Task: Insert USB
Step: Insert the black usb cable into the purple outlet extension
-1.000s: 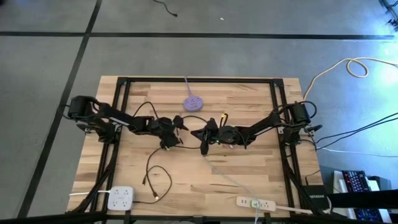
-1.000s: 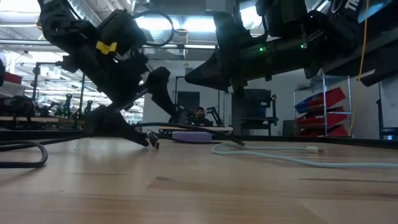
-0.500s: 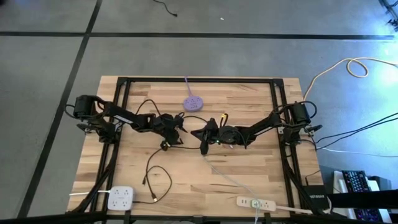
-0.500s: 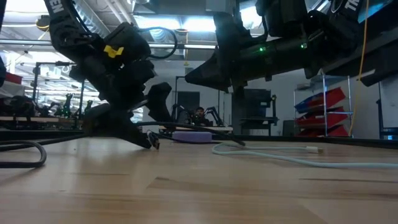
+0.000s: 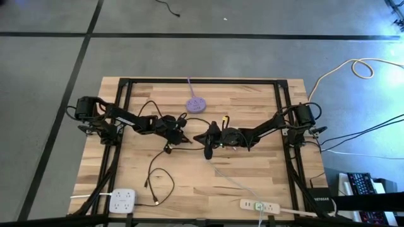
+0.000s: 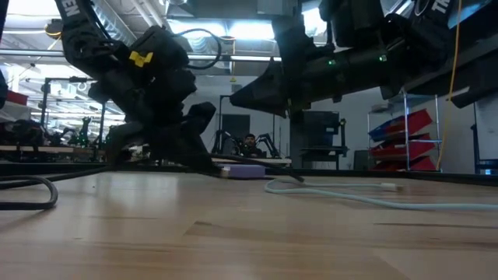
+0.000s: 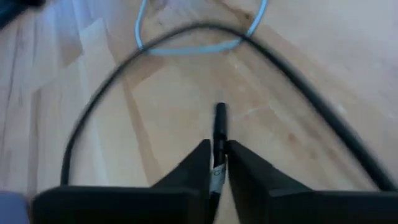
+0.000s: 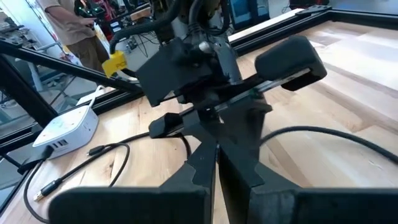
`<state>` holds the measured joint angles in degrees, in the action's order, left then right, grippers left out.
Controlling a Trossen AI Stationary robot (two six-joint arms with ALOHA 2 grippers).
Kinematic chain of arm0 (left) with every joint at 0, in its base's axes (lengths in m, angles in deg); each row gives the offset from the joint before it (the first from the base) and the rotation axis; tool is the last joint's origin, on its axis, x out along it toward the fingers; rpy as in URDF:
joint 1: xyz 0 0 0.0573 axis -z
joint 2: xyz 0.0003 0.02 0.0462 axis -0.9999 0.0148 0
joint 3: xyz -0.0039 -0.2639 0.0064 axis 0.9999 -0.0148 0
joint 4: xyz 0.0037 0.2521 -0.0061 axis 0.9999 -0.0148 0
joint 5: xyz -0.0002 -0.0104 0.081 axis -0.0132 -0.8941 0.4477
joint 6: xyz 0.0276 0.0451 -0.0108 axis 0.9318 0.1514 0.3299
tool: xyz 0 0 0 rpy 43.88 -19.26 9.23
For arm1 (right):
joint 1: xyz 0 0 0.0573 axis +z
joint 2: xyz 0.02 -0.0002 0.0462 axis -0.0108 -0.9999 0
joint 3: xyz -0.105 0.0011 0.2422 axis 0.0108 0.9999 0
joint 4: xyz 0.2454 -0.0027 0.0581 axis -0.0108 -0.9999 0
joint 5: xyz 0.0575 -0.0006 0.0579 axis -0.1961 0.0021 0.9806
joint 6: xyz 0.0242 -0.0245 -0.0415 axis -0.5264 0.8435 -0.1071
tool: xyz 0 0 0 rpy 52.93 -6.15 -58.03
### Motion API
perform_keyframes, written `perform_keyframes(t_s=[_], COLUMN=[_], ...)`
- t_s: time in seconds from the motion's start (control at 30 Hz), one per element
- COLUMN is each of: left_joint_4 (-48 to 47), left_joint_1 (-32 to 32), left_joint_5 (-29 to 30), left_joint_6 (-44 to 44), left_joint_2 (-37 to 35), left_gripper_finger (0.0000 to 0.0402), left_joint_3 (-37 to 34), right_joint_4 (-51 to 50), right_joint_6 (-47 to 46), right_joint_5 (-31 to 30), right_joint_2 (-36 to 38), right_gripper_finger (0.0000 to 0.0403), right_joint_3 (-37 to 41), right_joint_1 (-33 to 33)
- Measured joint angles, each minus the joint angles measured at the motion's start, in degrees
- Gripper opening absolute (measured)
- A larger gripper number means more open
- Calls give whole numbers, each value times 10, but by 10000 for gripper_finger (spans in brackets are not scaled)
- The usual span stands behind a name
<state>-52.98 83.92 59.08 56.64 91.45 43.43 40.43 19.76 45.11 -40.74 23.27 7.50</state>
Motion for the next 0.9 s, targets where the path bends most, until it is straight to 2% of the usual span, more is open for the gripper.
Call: perform_keyframes(t_s=[0.2,0.33,0.47,0.63,0.73,0.8,0.9], left_joint_4=[13,34,31,0,8,33,74], left_joint_1=[-1,-5,-18,-42,-70,-90,-122], left_joint_5=[3,6,9,-6,-86,-146,-197], left_joint_6=[-30,-104,-171,-315,-401,-468,-584], left_joint_2=[0,0,-8,-37,-42,-42,-42], left_gripper_finger=[4,3,2,2,2,2,2], left_joint_3=[0,11,35,76,80,80,81], right_joint_4=[-1,-10,-75,-180,-234,-306,-426], right_joint_6=[0,48,190,353,391,393,418], right_joint_5=[0,-23,-128,-304,-446,-532,-589], right_joint_2=[0,0,25,43,43,43,42], right_gripper_finger=[0,0,0,2,11,27,66], right_joint_3=[0,0,-14,-62,-99,-127,-167], right_joint_1=[0,9,45,100,127,137,150])
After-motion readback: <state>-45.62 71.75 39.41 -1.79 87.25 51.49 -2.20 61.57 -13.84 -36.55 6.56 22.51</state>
